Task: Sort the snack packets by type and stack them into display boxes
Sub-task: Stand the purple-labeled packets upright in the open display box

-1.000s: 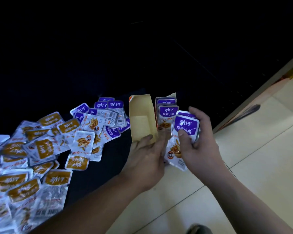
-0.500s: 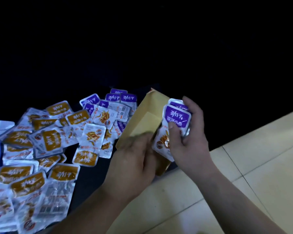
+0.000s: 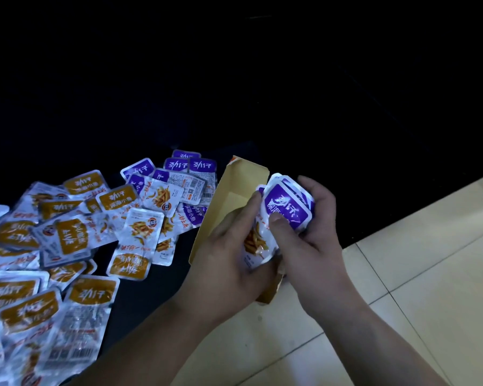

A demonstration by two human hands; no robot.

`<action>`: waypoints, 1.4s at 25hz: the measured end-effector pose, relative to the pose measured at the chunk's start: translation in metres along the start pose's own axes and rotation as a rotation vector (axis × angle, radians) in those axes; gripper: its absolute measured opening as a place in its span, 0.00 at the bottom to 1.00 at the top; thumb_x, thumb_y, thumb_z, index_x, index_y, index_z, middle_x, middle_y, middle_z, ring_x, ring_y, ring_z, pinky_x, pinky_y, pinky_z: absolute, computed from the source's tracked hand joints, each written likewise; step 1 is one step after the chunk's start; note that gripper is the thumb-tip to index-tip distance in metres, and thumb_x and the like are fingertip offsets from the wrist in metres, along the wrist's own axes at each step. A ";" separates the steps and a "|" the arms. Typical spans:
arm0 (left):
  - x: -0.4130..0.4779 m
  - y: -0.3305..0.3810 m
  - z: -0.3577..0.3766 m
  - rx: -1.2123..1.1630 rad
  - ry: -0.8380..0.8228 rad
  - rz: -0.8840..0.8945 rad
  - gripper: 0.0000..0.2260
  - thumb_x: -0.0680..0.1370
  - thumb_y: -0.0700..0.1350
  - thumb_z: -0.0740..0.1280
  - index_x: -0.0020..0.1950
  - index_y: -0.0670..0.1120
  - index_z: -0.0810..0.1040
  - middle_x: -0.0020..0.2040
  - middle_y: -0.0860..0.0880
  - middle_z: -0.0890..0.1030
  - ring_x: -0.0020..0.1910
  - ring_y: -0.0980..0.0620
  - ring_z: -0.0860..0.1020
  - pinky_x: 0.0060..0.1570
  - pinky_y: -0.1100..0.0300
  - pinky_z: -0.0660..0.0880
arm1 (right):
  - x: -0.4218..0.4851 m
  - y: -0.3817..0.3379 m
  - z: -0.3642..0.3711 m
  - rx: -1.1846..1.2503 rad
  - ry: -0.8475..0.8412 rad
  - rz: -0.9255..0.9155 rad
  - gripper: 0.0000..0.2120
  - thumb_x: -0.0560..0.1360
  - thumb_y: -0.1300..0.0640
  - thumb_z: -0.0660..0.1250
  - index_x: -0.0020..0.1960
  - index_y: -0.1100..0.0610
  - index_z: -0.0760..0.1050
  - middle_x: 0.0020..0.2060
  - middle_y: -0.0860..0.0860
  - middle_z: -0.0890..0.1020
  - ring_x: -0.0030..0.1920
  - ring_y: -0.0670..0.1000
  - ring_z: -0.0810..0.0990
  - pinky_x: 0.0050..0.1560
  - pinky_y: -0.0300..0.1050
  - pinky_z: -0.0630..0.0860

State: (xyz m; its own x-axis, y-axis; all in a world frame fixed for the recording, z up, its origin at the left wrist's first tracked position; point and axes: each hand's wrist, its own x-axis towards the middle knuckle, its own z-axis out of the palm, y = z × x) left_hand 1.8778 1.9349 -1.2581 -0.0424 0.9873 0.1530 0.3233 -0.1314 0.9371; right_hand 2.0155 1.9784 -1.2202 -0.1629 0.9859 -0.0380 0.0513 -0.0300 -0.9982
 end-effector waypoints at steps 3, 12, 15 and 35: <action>0.000 0.005 0.013 0.031 0.083 -0.003 0.43 0.74 0.51 0.75 0.84 0.51 0.56 0.72 0.56 0.72 0.70 0.59 0.74 0.63 0.53 0.79 | 0.005 -0.008 -0.007 -0.084 0.003 -0.010 0.28 0.80 0.63 0.69 0.70 0.37 0.66 0.54 0.40 0.84 0.52 0.44 0.86 0.48 0.42 0.83; -0.017 -0.029 0.026 0.135 0.049 -0.133 0.35 0.82 0.48 0.69 0.81 0.67 0.54 0.81 0.58 0.59 0.79 0.61 0.60 0.72 0.49 0.72 | 0.013 0.016 -0.021 -0.328 -0.056 -0.091 0.31 0.79 0.63 0.70 0.72 0.36 0.64 0.65 0.39 0.74 0.64 0.41 0.78 0.53 0.47 0.84; -0.017 -0.034 0.028 0.287 0.029 -0.115 0.41 0.80 0.41 0.69 0.83 0.64 0.50 0.72 0.58 0.70 0.68 0.57 0.73 0.61 0.53 0.78 | 0.015 0.027 -0.018 -0.402 -0.082 -0.187 0.32 0.78 0.64 0.70 0.74 0.39 0.64 0.68 0.44 0.71 0.68 0.44 0.75 0.58 0.50 0.82; -0.021 -0.039 0.017 0.210 0.010 -0.099 0.38 0.82 0.35 0.64 0.81 0.67 0.53 0.70 0.61 0.72 0.68 0.60 0.74 0.60 0.63 0.78 | 0.036 0.048 -0.034 -1.116 -0.058 -0.236 0.51 0.71 0.49 0.77 0.83 0.43 0.48 0.82 0.51 0.41 0.82 0.56 0.42 0.68 0.62 0.74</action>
State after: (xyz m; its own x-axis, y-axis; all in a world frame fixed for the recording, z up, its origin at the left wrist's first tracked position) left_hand 1.8819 1.9208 -1.3028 -0.0921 0.9934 0.0678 0.5065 -0.0119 0.8622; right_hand 2.0452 2.0178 -1.2683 -0.3280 0.9378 0.1139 0.8557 0.3461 -0.3848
